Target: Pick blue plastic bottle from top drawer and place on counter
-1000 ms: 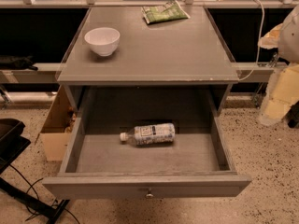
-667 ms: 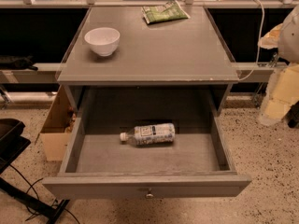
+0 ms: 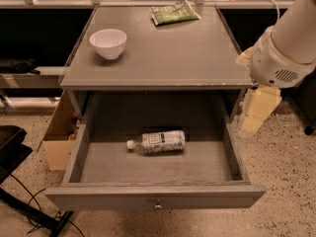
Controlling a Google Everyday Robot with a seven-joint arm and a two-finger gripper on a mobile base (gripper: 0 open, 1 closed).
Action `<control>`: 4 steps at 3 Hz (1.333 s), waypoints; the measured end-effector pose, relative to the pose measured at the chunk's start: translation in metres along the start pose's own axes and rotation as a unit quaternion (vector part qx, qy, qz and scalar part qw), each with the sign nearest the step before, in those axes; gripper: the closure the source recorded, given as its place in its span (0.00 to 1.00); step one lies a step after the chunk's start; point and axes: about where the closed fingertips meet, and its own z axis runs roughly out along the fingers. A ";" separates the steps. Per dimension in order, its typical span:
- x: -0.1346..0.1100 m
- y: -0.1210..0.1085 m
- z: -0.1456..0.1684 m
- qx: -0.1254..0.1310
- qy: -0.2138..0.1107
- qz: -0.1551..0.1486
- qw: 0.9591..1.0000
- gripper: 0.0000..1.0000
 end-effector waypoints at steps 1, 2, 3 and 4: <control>-0.027 -0.002 0.059 -0.013 0.011 -0.030 0.999 0.00; -0.054 -0.002 0.130 -0.043 0.045 -0.064 0.996 0.00; -0.080 -0.003 0.187 -0.062 0.084 -0.090 0.990 0.00; -0.101 -0.003 0.232 -0.075 0.109 -0.104 0.986 0.00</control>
Offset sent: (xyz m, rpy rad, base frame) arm 0.0792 0.1293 -0.1827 -0.2227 0.1430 0.1988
